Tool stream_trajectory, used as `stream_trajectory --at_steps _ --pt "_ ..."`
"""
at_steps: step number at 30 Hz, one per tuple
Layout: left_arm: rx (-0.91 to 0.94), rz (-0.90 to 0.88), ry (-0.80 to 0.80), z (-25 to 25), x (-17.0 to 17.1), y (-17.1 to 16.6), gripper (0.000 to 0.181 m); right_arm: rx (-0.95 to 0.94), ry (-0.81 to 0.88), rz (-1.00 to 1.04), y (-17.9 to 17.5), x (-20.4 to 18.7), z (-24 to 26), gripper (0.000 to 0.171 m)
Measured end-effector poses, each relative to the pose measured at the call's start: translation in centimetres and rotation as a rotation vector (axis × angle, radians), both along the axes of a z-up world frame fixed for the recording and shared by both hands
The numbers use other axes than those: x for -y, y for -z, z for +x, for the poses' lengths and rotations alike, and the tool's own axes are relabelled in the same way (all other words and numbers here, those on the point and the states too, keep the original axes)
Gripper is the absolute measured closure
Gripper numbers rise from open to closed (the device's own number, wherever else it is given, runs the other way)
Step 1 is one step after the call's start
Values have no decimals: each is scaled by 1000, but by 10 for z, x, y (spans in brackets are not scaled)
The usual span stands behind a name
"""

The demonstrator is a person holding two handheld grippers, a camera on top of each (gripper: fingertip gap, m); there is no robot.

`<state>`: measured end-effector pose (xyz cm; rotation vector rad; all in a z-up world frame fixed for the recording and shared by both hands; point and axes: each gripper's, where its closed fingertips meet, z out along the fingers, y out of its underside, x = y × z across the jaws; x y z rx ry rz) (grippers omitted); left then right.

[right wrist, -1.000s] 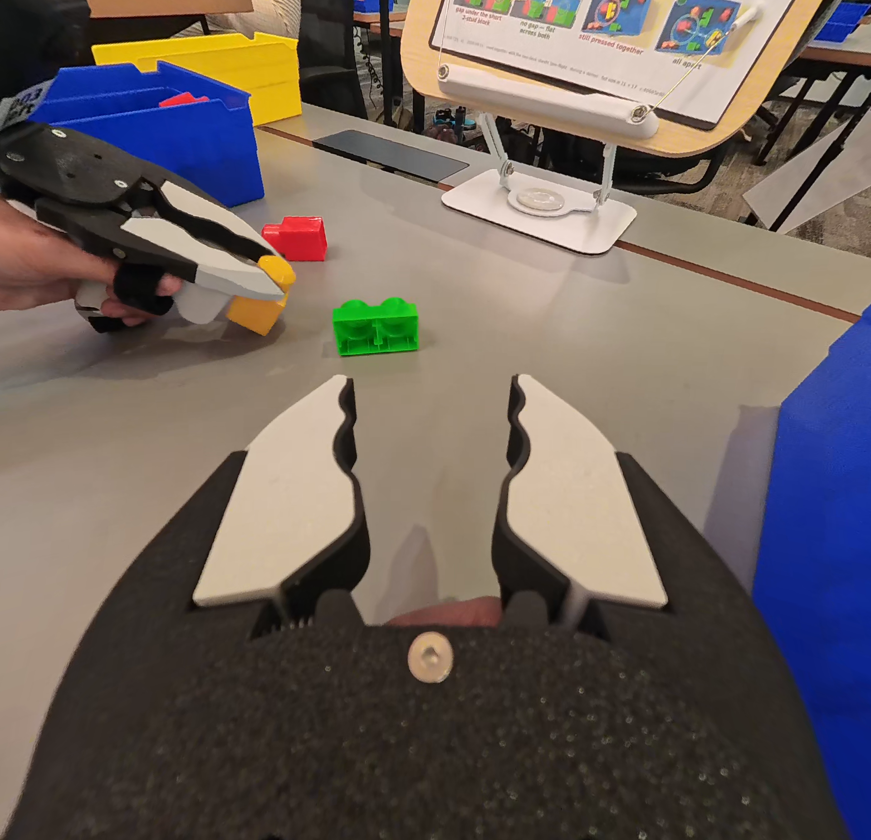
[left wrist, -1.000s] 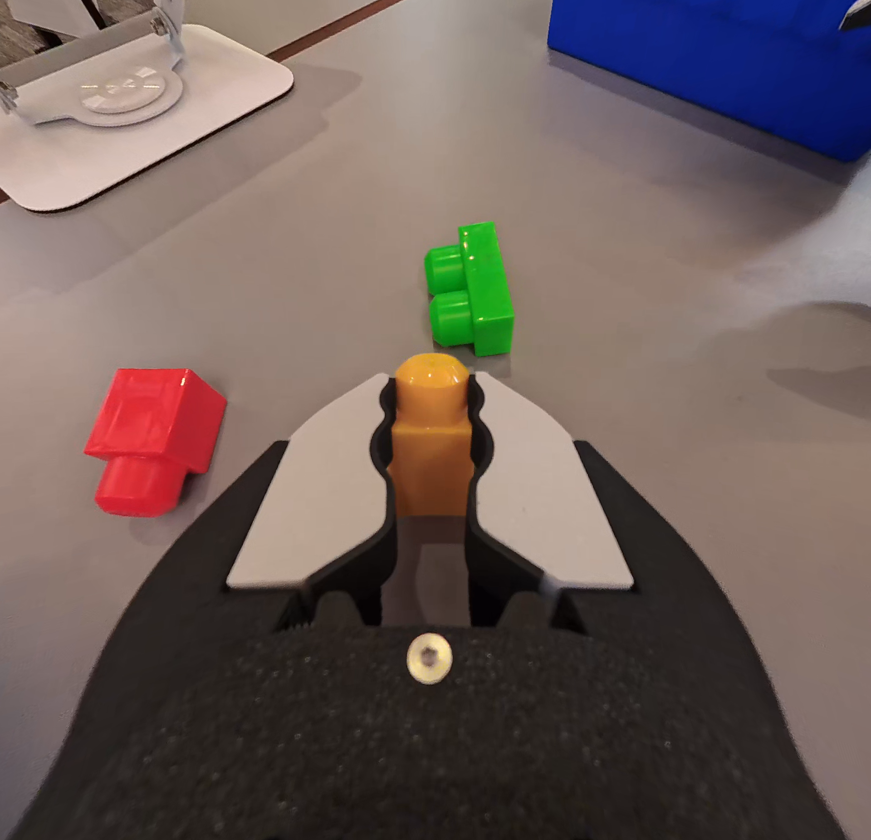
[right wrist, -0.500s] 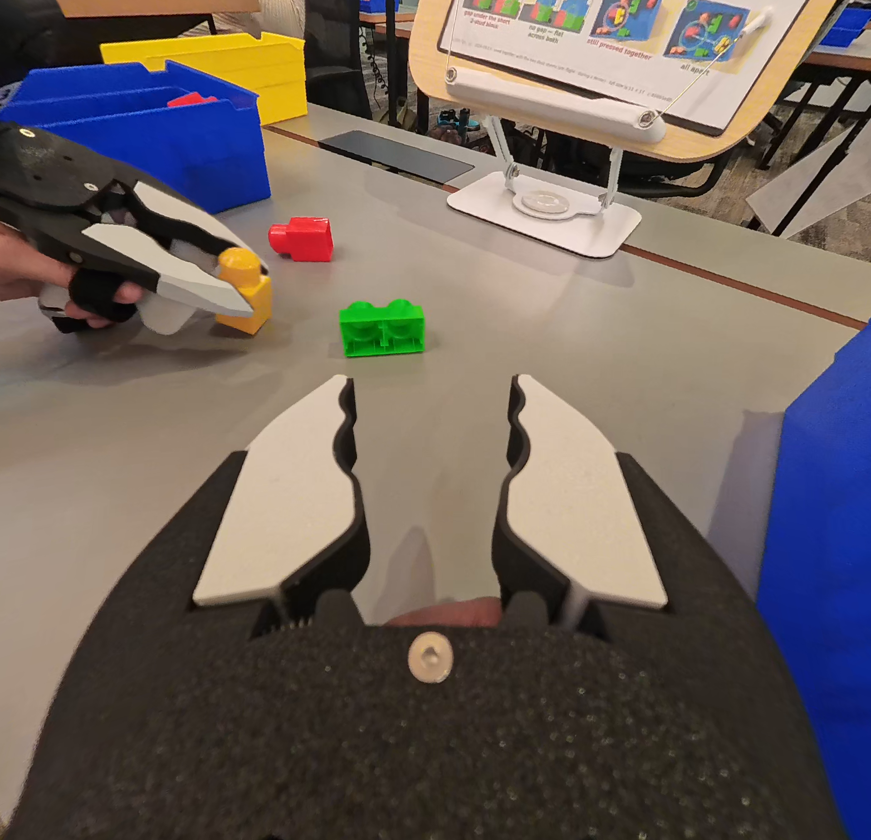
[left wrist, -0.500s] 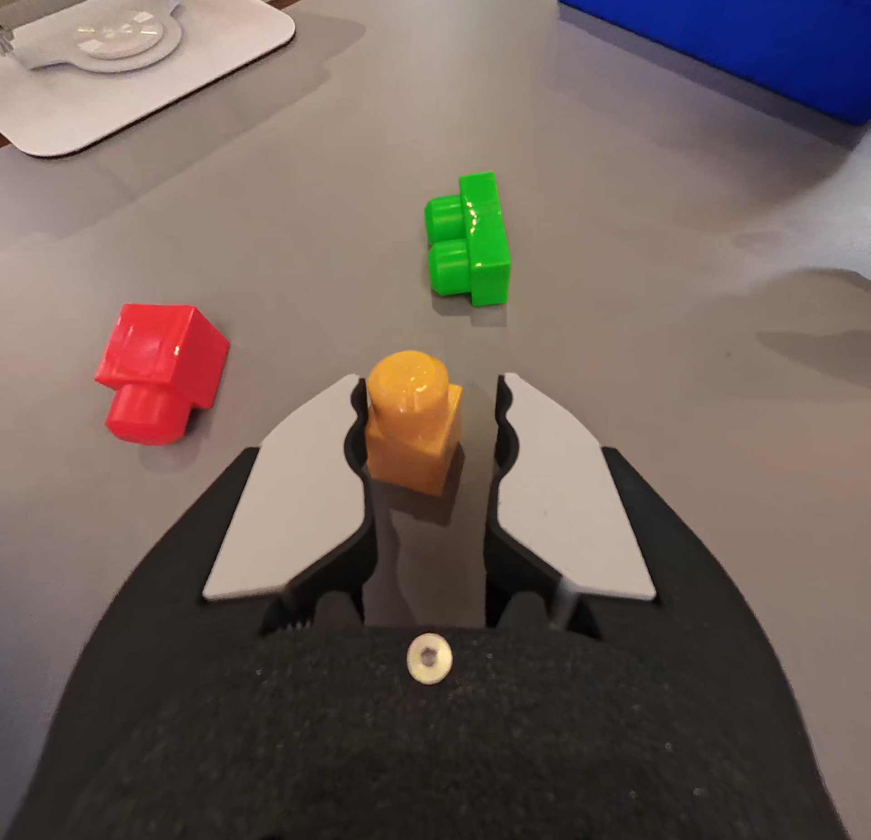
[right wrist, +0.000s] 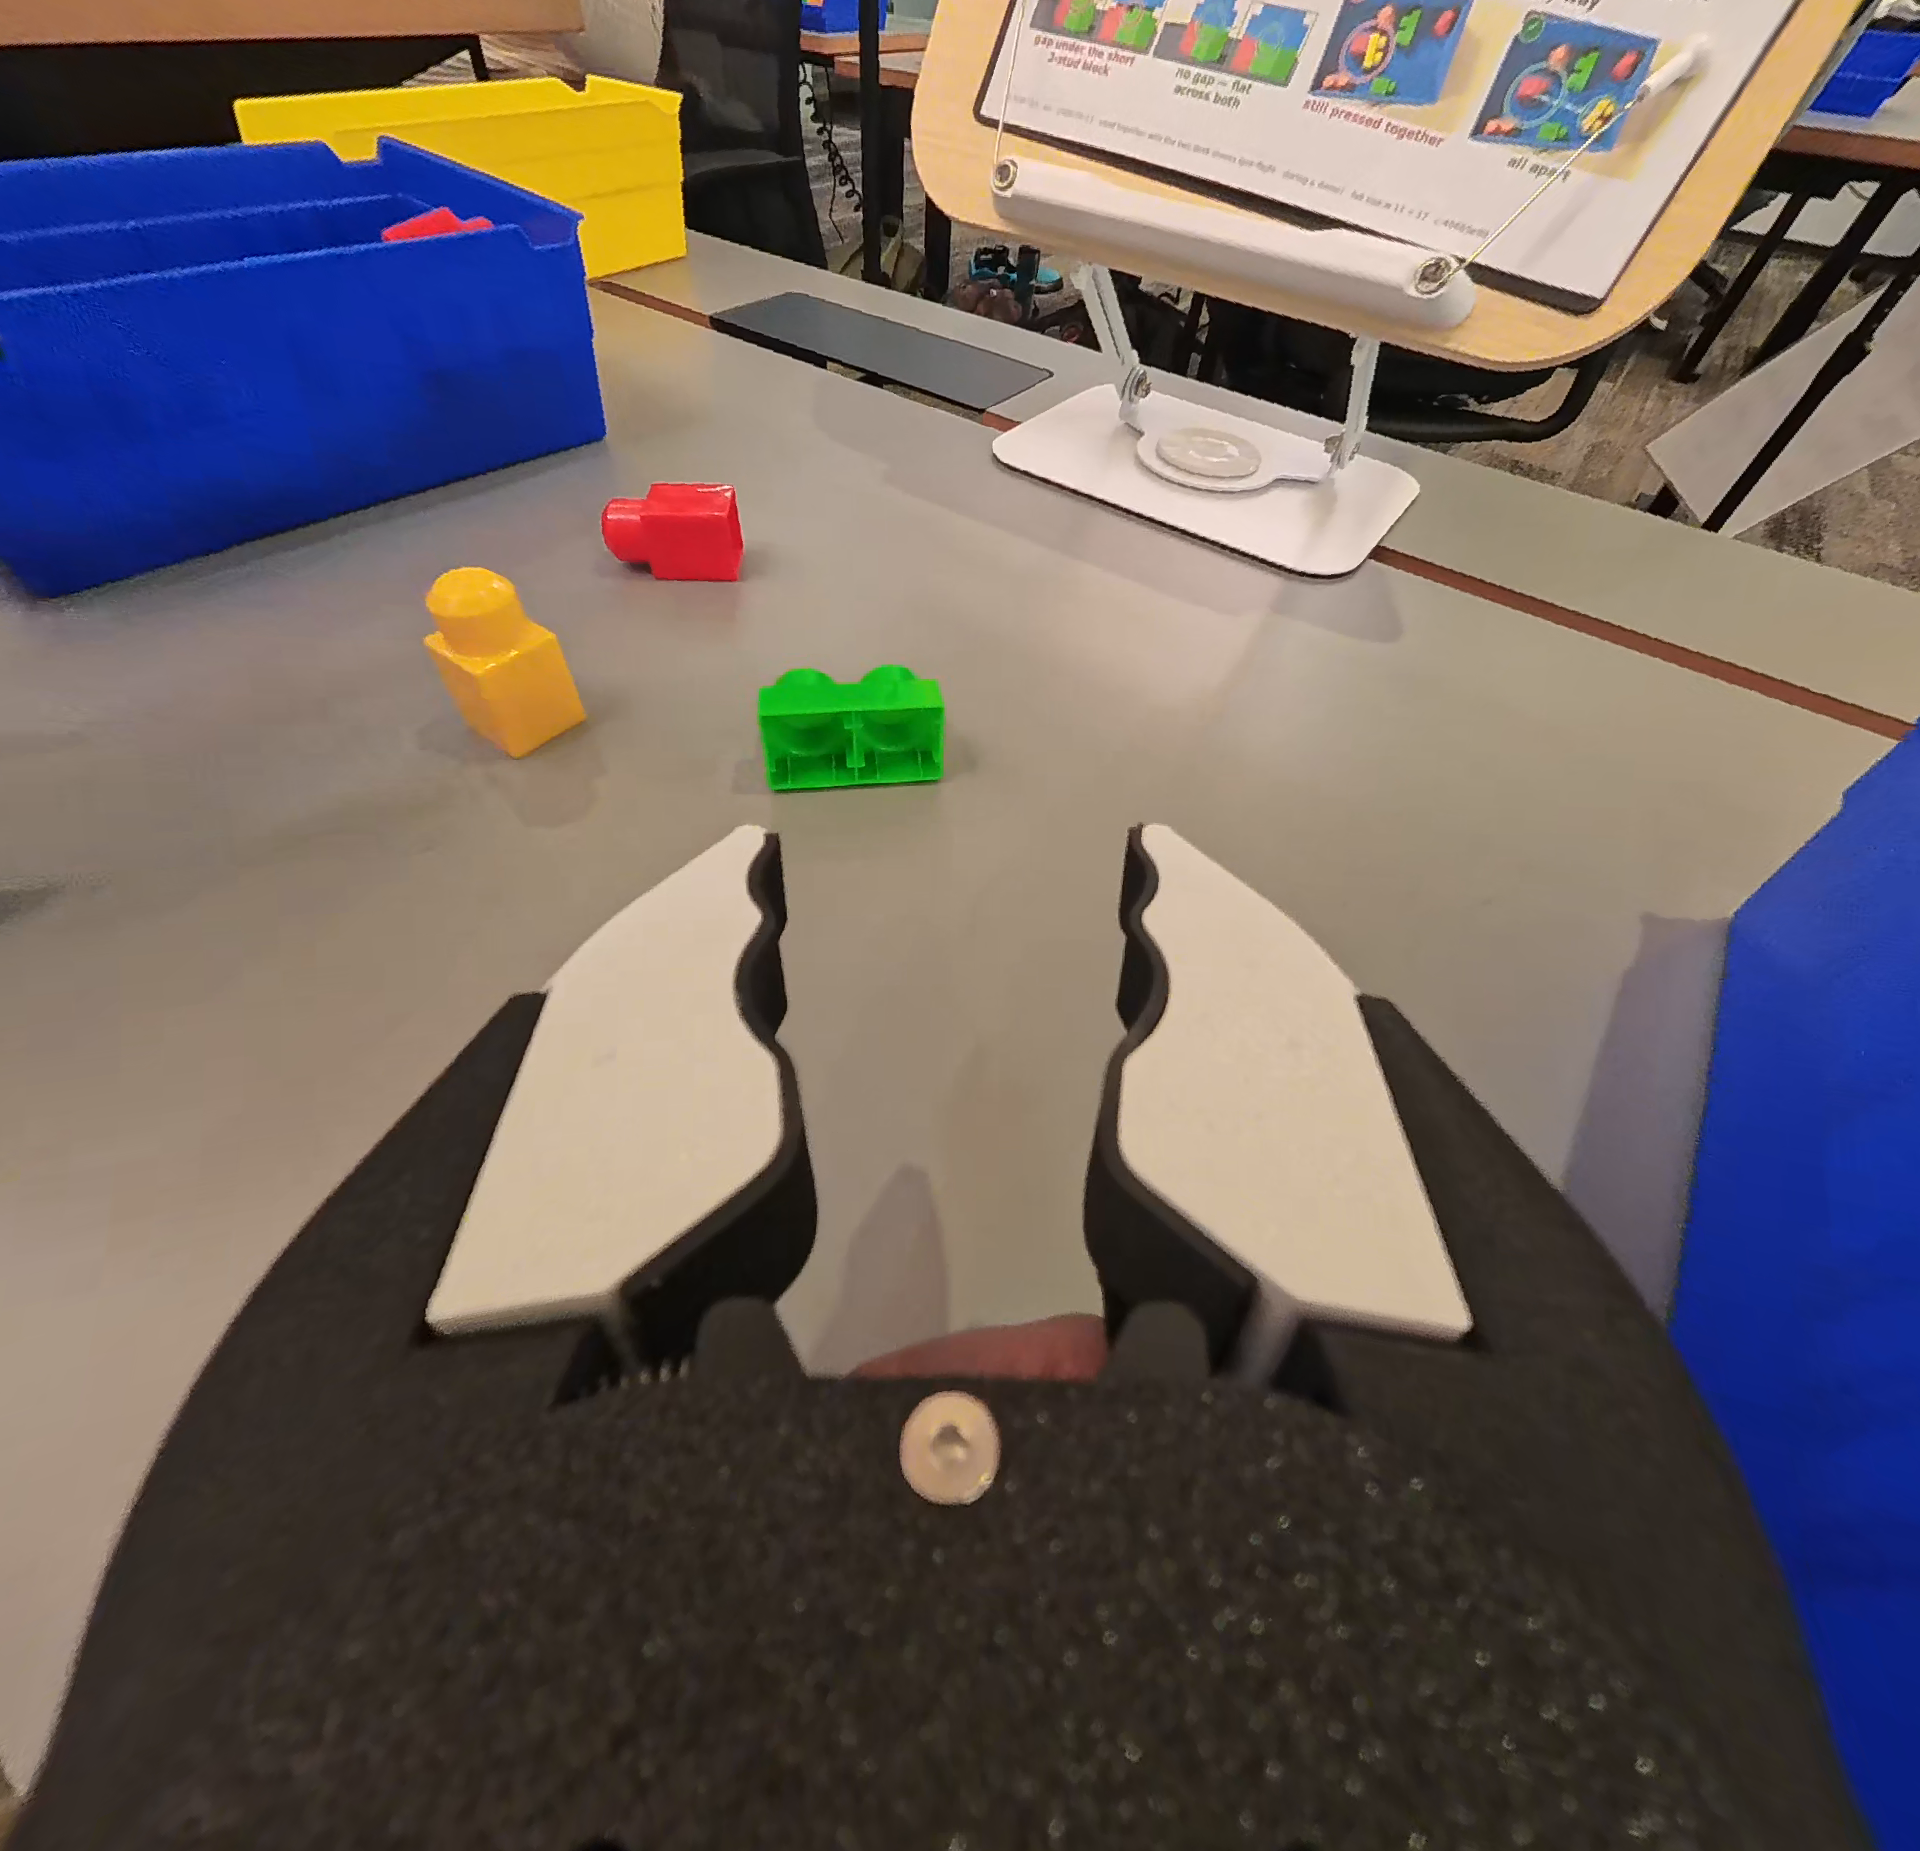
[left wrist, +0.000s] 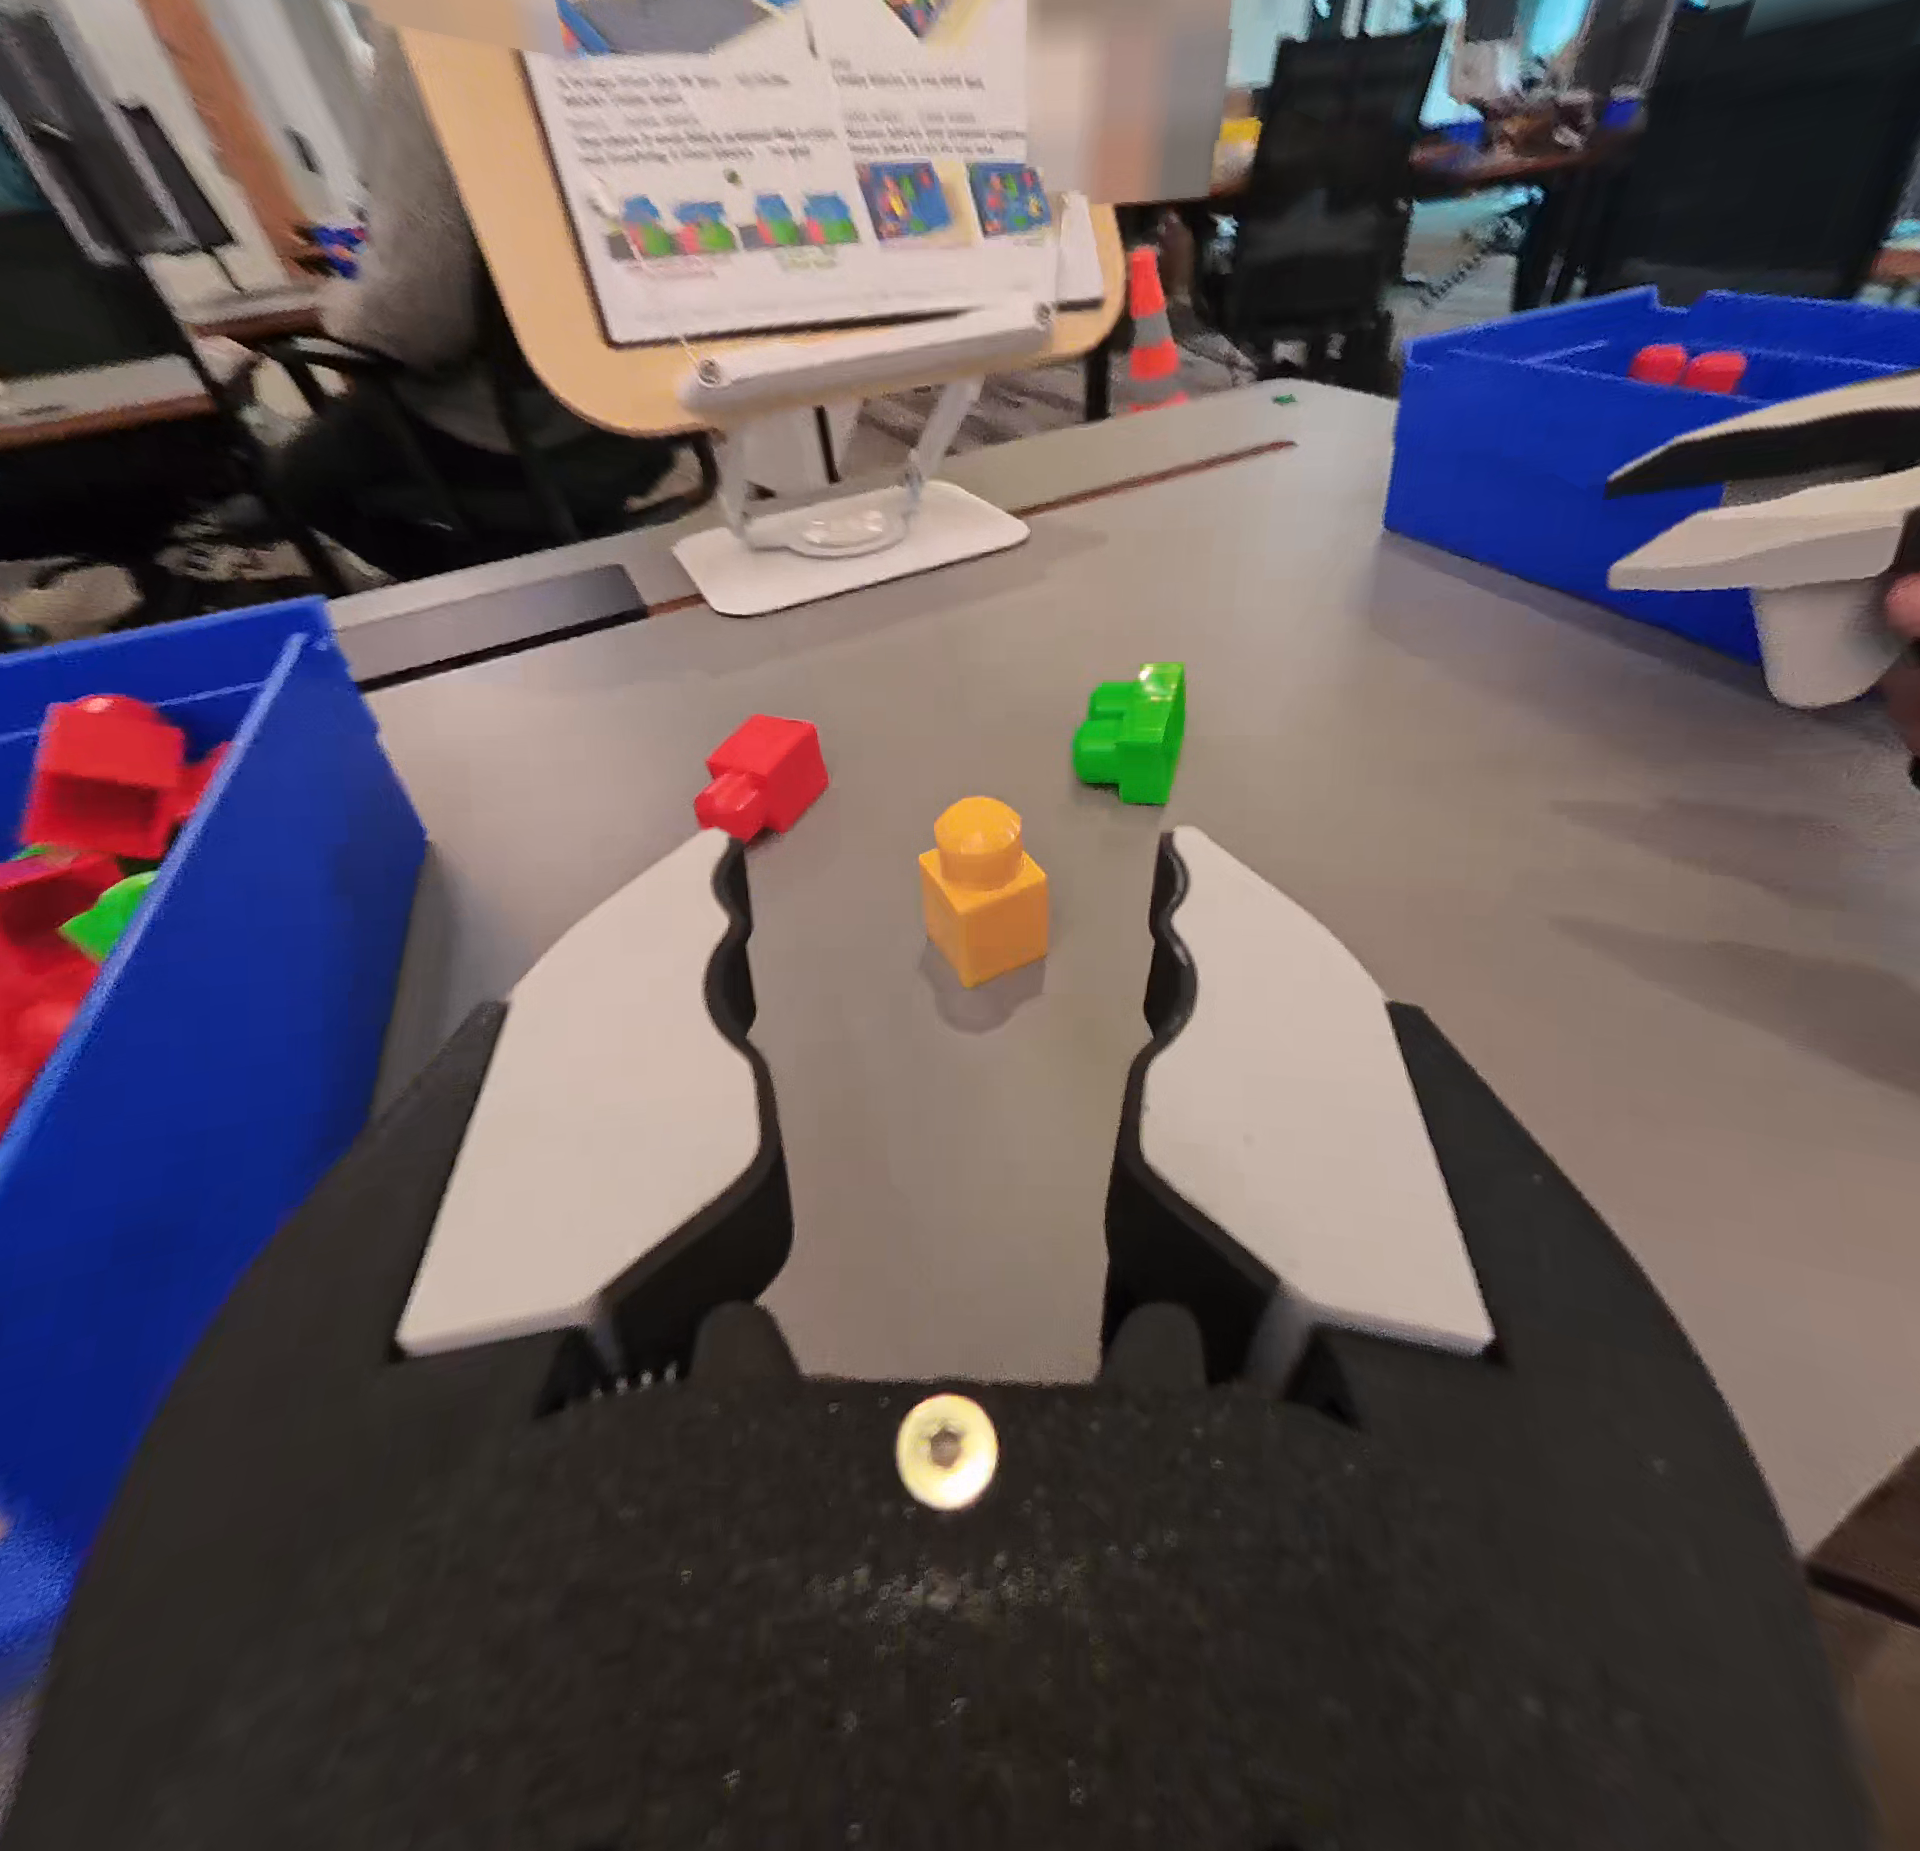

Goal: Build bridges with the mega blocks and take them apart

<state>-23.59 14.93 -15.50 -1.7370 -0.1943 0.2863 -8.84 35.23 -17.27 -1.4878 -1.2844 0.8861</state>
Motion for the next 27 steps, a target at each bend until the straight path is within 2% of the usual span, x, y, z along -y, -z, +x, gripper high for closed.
stream_trajectory --at_steps 5,12,15,18,21,24,27 --pt "90 100 -101 14 21 4 102 7 -3 1 2 2 -2 109" --pt "172 0 -83 9 25 23 96 14 -7 9 3 5 -3 109" --pt "123 -69 -64 -5 21 18 97 11 -9 9 2 5 -3 109" --pt "57 -196 -4 -30 2 10 97 11 -12 4 2 5 -3 109" --pt "38 -347 47 -65 -30 21 100 6 -18 -7 2 6 -4 109" --pt "100 -426 113 -89 -68 36 103 4 -21 -4 1 7 -4 109" --pt "193 -513 178 -93 -102 53 109 1 -18 -3 -1 5 -2 110"
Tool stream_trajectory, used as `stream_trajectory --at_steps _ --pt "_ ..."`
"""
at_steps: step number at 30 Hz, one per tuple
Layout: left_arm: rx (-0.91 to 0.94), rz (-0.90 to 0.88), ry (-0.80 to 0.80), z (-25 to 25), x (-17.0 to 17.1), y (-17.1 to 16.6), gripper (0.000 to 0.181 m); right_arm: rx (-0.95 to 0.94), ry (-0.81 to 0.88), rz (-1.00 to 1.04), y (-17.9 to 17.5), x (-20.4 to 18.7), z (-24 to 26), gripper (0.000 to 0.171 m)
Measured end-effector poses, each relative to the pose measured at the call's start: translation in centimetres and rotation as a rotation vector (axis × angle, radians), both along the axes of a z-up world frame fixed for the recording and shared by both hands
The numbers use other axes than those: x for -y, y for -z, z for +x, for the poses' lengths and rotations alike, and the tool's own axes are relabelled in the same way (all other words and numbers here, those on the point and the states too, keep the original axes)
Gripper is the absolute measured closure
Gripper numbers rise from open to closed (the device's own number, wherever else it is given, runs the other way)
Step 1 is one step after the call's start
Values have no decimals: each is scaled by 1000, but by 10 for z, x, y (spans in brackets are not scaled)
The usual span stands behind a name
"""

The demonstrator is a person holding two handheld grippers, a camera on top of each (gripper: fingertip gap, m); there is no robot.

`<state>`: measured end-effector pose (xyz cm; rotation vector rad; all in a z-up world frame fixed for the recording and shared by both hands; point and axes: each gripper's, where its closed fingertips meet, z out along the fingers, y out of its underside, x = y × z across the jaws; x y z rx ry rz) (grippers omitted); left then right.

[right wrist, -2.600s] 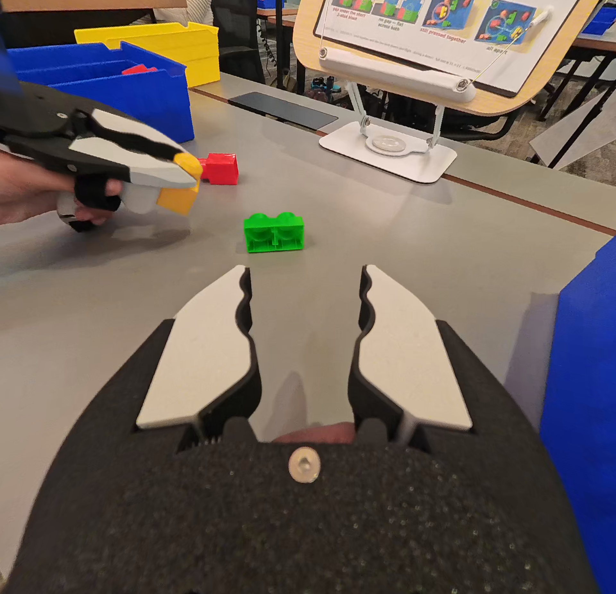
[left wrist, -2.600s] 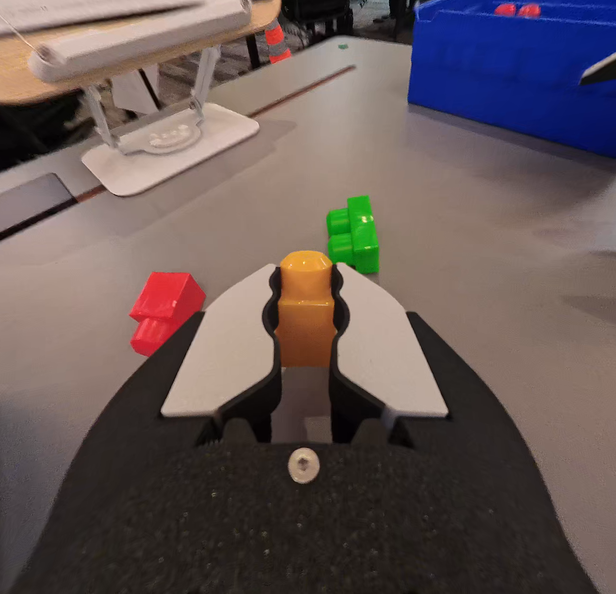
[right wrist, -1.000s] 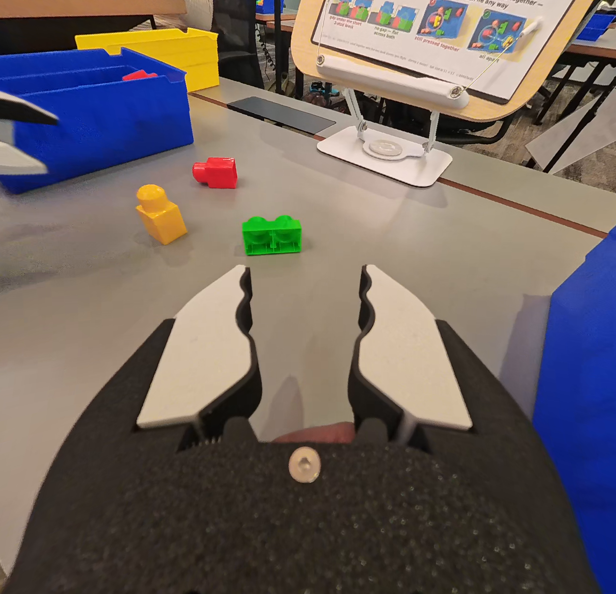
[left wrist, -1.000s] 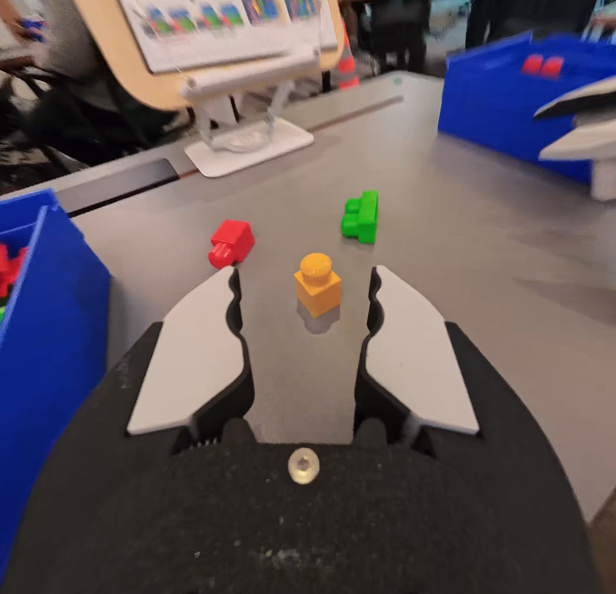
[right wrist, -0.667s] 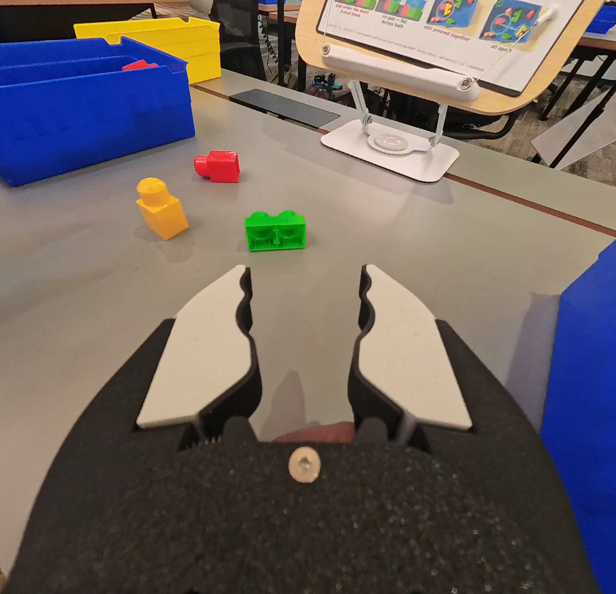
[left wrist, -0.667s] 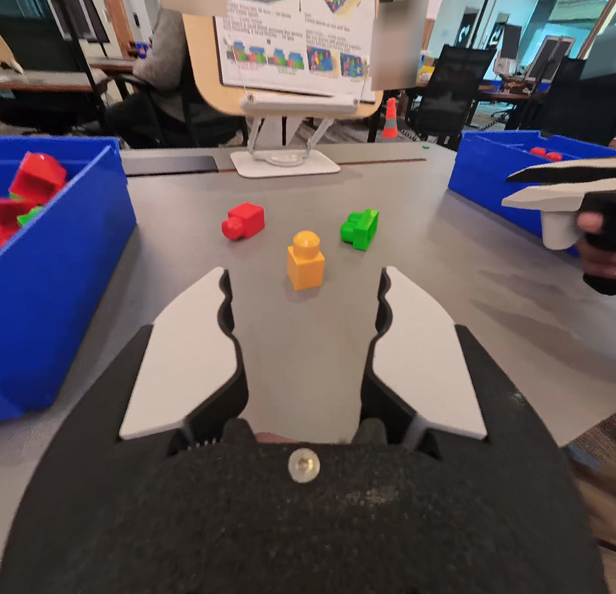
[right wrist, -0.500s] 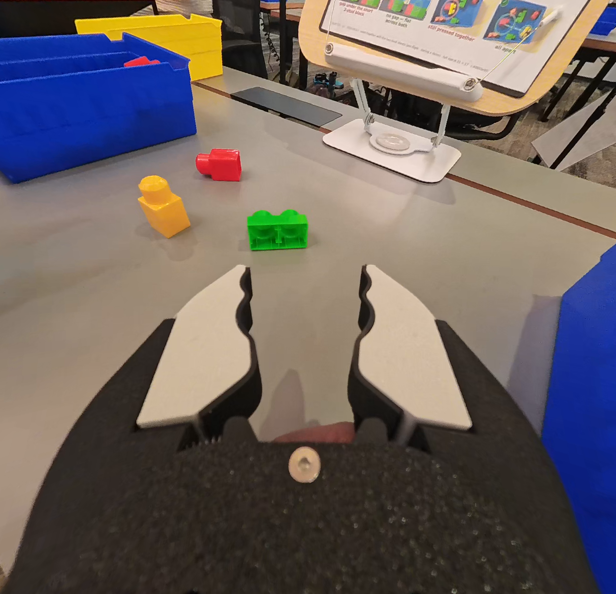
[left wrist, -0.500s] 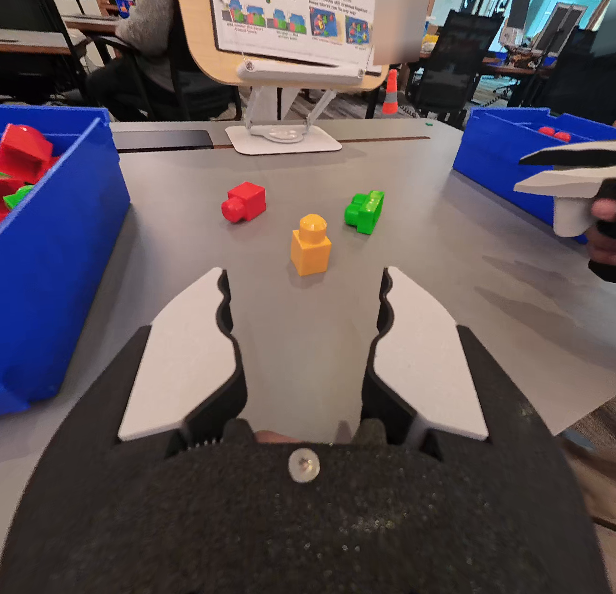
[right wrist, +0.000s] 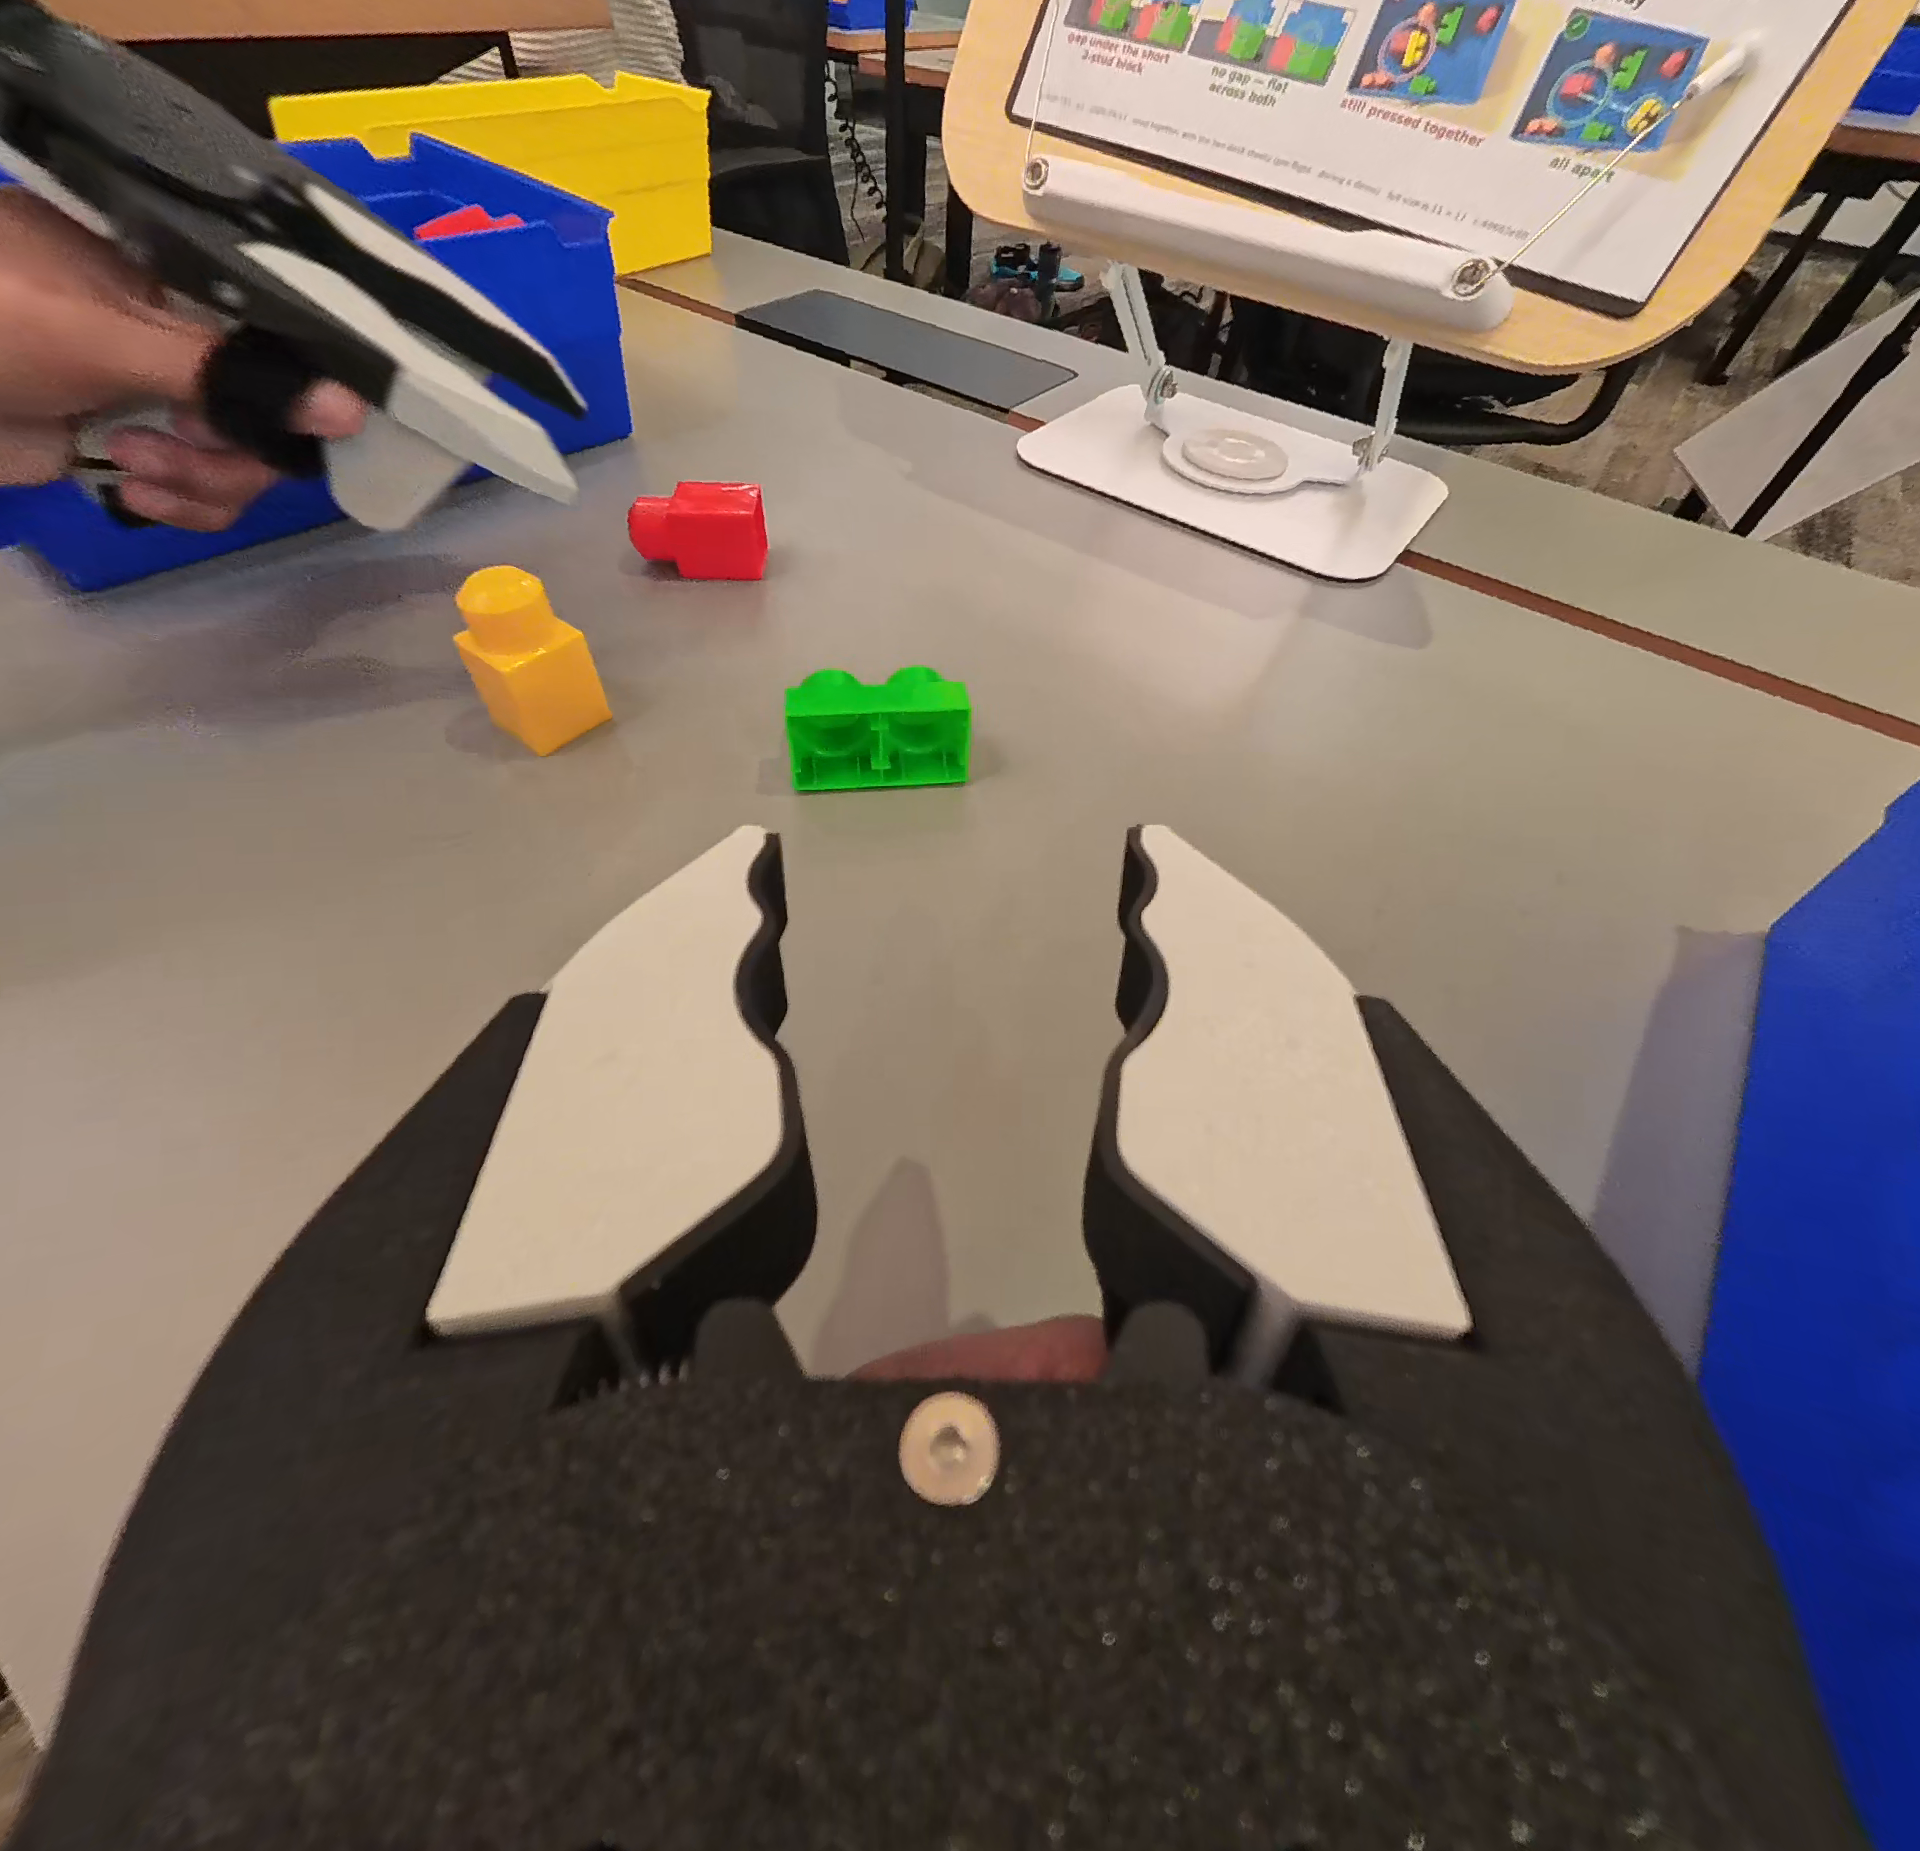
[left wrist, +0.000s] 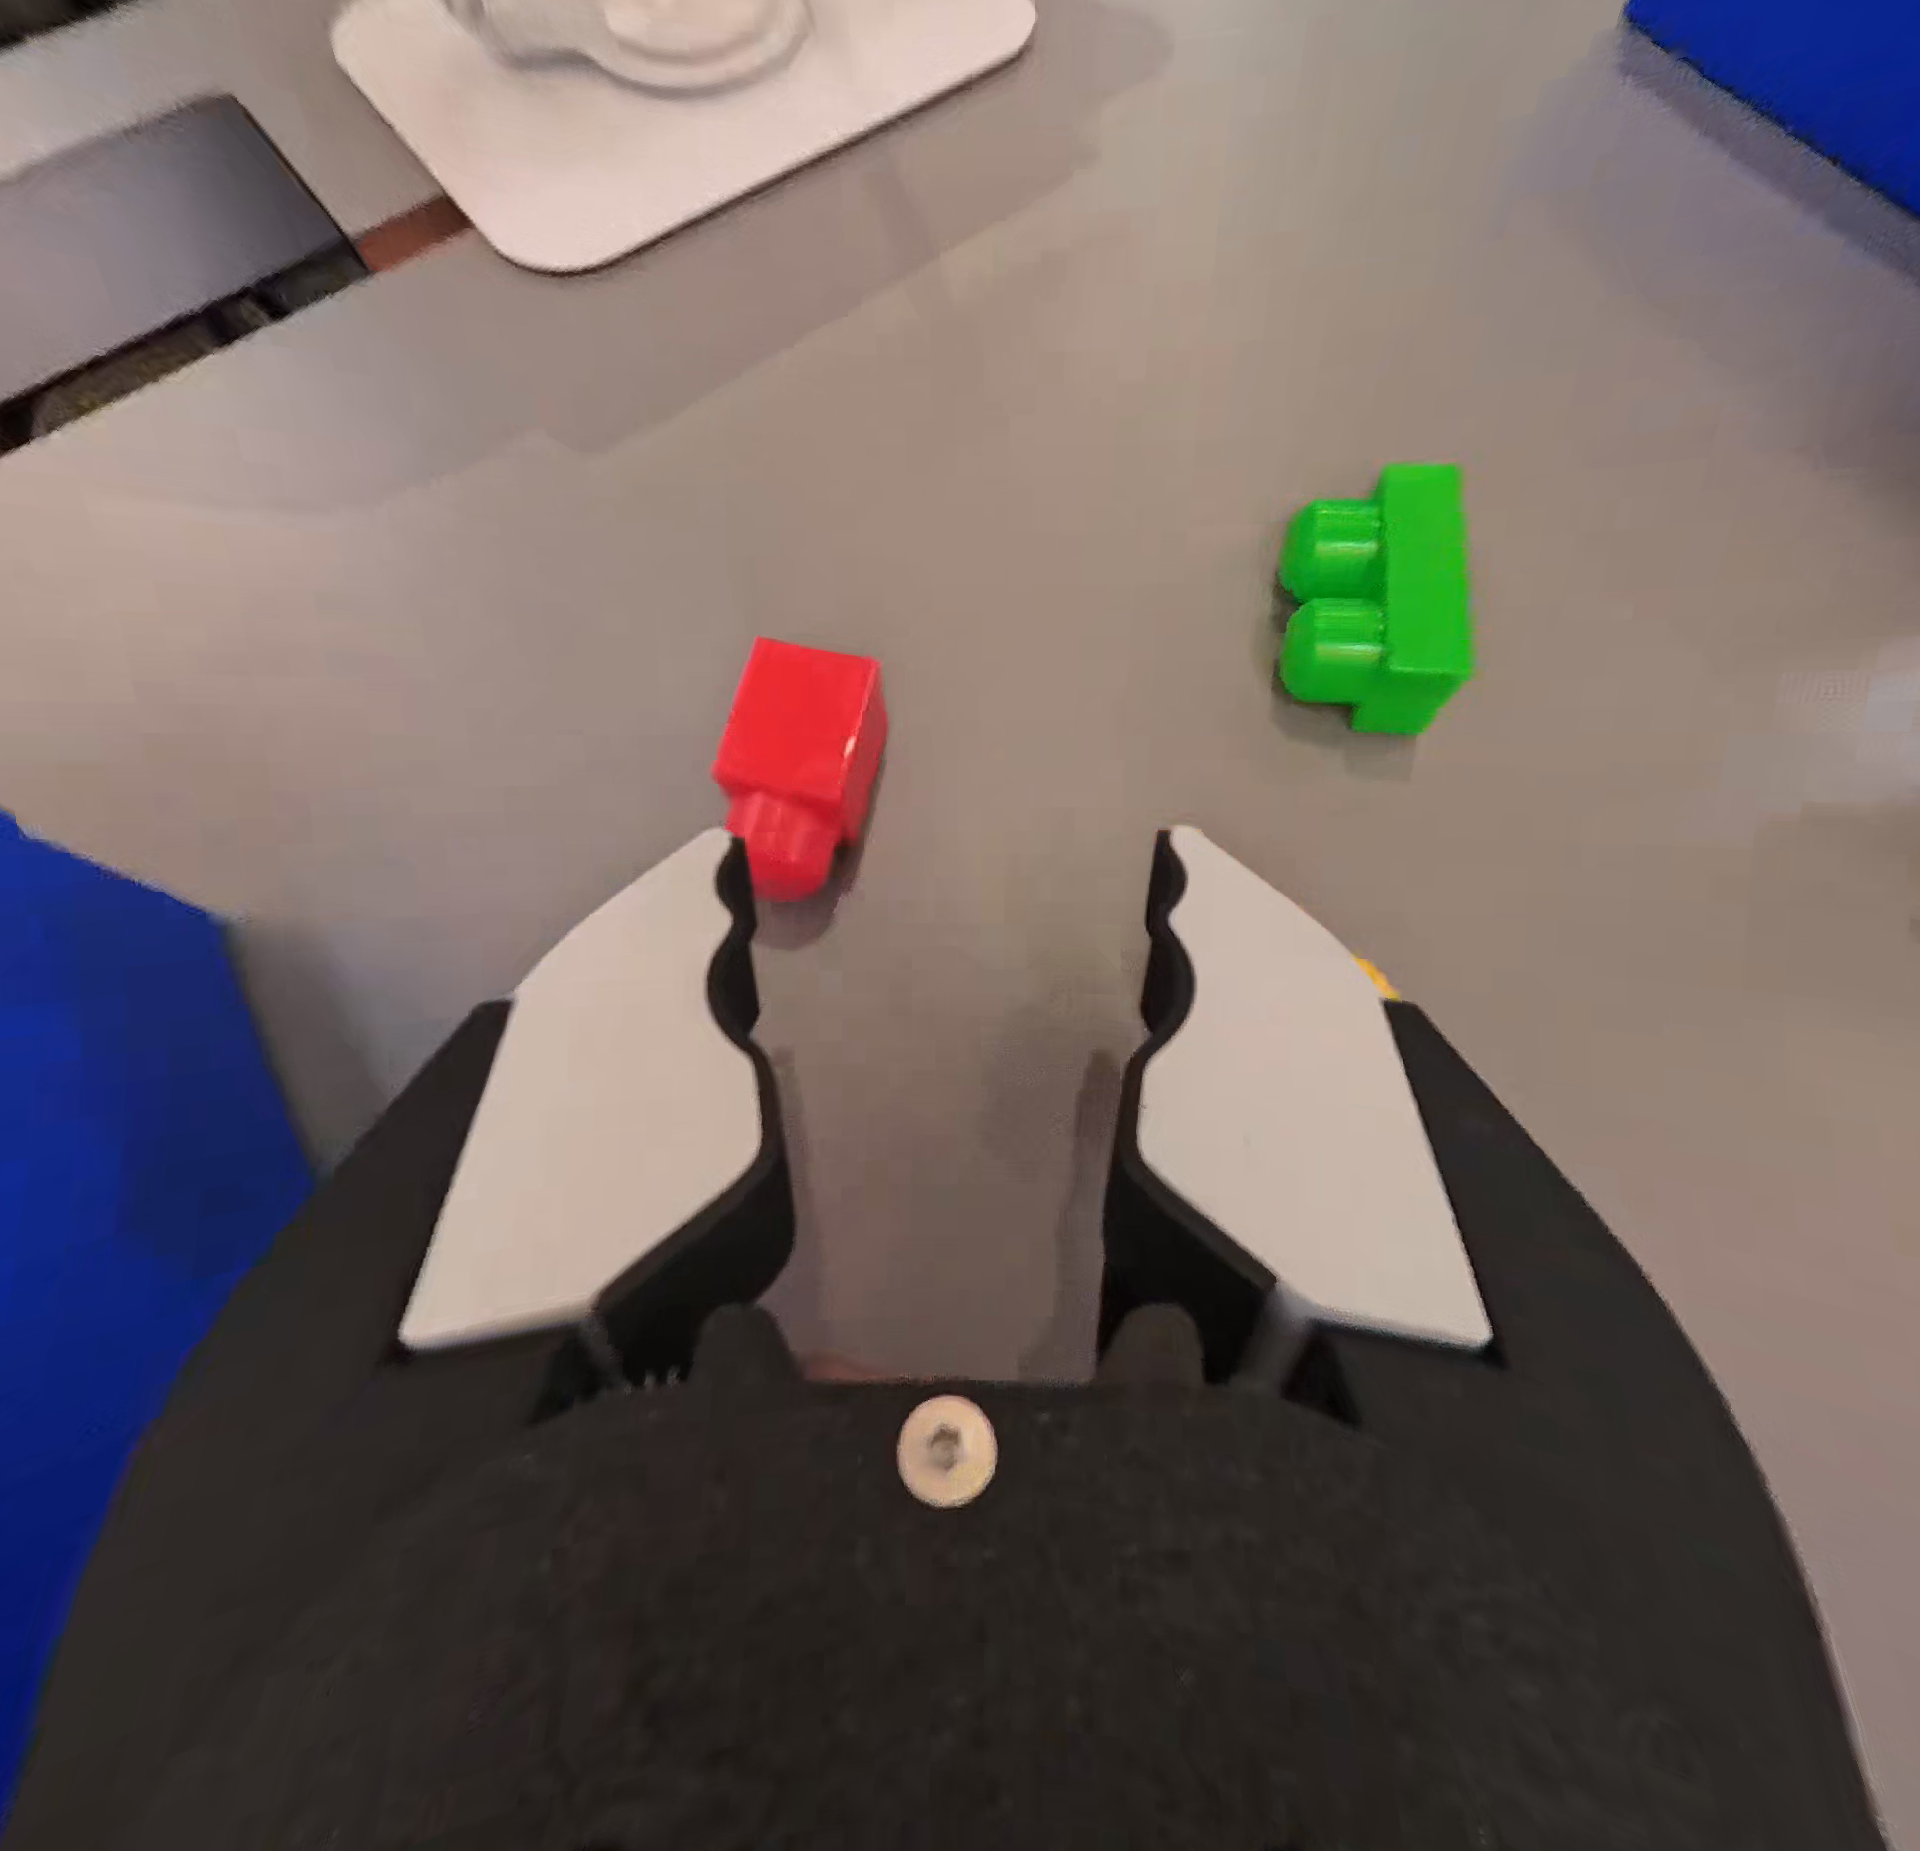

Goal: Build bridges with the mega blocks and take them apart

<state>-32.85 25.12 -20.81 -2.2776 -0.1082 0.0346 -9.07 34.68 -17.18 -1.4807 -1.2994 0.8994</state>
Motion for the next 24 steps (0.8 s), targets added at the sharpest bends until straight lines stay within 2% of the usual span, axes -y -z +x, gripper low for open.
stream_trajectory --at_steps 4,7,10,14,15,17,24 --pt "-107 -198 -42 -22 -20 25 107 -13 7 -9 -3 -4 3 110" --pt "-188 -351 -73 -43 -19 43 98 -17 7 -12 -4 -5 5 110" --pt "-163 -413 -49 -46 -17 57 102 -22 7 -12 -6 -6 6 110" --pt "-47 -385 -5 -36 -18 64 111 -30 13 -22 -7 -9 8 110" --pt "-35 -367 9 -36 -18 64 120 -31 15 -24 -7 -10 9 110" --pt "-10 -335 51 -32 -20 65 151 -28 16 -28 -5 -11 9 110" --pt "-22 -315 49 -35 -21 65 151 -24 15 -25 -4 -10 8 110"
